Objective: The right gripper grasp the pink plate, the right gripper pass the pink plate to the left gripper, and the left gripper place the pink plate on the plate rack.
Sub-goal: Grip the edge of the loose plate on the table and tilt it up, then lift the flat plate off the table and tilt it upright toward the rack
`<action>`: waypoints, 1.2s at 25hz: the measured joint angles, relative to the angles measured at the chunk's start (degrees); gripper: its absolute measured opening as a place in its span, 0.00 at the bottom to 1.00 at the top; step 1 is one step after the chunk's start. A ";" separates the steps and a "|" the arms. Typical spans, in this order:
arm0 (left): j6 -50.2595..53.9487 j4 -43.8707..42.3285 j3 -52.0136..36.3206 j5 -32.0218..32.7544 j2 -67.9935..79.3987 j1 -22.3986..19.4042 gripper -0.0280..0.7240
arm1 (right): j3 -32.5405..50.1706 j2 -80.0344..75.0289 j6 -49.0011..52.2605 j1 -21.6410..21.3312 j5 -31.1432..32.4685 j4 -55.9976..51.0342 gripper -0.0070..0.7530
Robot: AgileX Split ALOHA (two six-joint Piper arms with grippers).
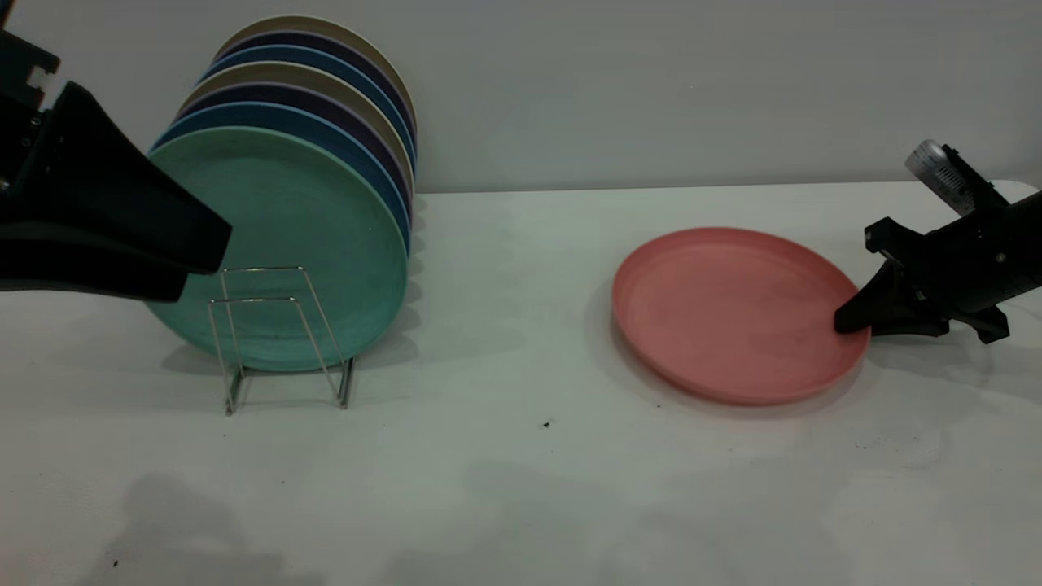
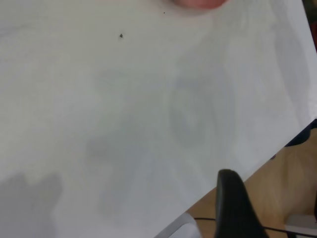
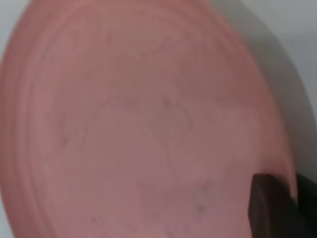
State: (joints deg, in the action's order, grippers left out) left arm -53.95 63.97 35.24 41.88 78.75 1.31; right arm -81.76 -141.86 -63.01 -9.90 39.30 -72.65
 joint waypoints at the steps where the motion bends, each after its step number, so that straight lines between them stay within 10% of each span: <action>1: 0.00 0.17 0.00 0.00 0.00 0.00 0.59 | 0.00 0.31 -0.07 -0.12 1.08 1.91 0.03; 12: -0.17 0.52 0.06 -0.01 3.64 0.00 0.59 | 0.00 5.28 -2.18 0.00 18.54 8.28 0.03; 30: -1.39 3.12 0.07 -3.35 7.35 0.00 0.59 | 0.00 6.10 -2.09 14.44 20.93 5.72 0.03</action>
State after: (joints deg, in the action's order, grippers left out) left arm -55.34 67.10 35.31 38.53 86.09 1.31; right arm -81.76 -135.76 -65.11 4.54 60.23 -66.93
